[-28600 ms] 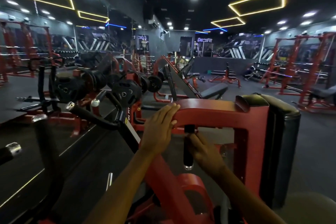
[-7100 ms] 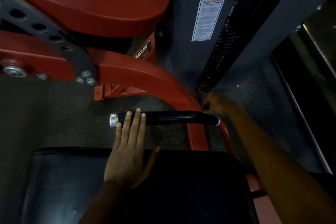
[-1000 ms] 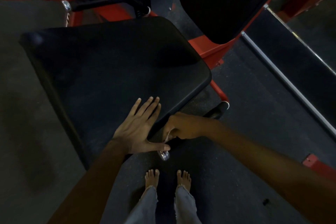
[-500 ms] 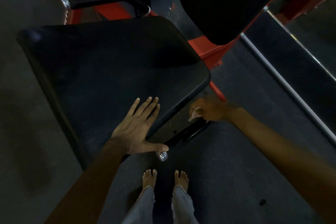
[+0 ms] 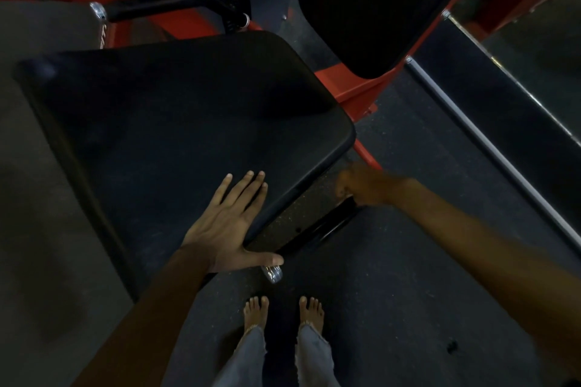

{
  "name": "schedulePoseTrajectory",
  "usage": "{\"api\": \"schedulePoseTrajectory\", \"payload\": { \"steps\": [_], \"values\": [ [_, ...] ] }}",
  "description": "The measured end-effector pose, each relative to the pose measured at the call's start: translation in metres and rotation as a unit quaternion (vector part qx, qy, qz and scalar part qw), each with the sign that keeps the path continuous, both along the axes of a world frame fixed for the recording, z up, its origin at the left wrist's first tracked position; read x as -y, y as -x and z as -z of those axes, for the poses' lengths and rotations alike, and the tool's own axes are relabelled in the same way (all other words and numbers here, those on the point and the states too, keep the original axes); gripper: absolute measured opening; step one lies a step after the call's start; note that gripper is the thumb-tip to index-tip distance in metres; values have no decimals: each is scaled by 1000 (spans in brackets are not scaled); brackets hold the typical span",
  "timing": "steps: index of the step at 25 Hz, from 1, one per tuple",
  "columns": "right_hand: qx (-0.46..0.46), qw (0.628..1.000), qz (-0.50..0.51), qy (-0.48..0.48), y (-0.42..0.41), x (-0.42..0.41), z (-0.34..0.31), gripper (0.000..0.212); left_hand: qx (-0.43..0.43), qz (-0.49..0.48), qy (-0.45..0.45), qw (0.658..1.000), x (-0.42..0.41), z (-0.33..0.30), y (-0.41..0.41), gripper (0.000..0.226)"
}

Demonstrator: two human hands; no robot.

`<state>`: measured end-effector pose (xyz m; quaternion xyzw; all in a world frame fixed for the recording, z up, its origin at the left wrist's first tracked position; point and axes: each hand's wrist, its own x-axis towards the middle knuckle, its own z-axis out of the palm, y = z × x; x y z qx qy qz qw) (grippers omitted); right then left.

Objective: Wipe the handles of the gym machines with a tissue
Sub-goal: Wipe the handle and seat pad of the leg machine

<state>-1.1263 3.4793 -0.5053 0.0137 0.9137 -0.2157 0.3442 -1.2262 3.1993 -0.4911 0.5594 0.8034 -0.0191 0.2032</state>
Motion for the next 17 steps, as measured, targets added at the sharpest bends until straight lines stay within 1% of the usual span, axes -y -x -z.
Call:
{"api": "schedulePoseTrajectory", "payload": {
  "steps": [1, 3, 4, 5, 6, 7, 8, 9, 10, 11, 12, 15, 16, 17],
  "values": [
    [9, 999, 29, -37, -5, -15, 6, 28, 0, 0, -1, 1000, 0, 0, 0, 129],
    [-1, 995, 63, -73, -14, -27, 15, 31, 8, -2, -6, 1000, 0, 1, 0, 129],
    [-29, 994, 84, -68, -18, -24, 16, 32, 11, -2, -8, 1000, 0, 1, 1, 128],
    [-80, 987, 130, -46, -24, -16, 15, 32, 11, 0, -8, 1000, 0, 1, 1, 128],
    [-153, 967, 203, -19, -31, -5, 12, 31, 9, 2, -10, 1000, 0, 1, 1, 128],
    [-241, 926, 290, -9, -41, 5, 8, 28, 7, 2, -11, 1000, 1, 1, 1, 127],
    [-320, 869, 378, -20, -52, 14, 7, 26, 6, 2, -11, 1000, 1, 1, 0, 127],
    [-357, 807, 469, -43, -63, 23, 9, 23, 5, 2, -9, 1000, 1, 1, 0, 127],
    [-356, 748, 558, -56, -71, 32, 12, 22, 6, 4, -6, 1000, 0, 1, 1, 126],
    [-334, 696, 633, -56, -76, 43, 18, 22, 8, 5, -2, 1000, 0, 1, 0, 126],
    [-319, 656, 683, -44, -76, 52, 25, 22, 9, 4, 2, 1000, 0, 1, 0, 126],
    [-321, 569, 757, 4, -71, 68, 31, 19, 1, 10, 7, 1000, -2, 1, 0, 126],
    [-316, 546, 776, 19, -69, 72, 28, 20, 0, 13, 10, 1000, -2, 1, 0, 125],
    [-311, 530, 788, 30, -69, 79, 26, 25, -1, 14, 11, 1000, -1, 2, 0, 125]
  ]
}}
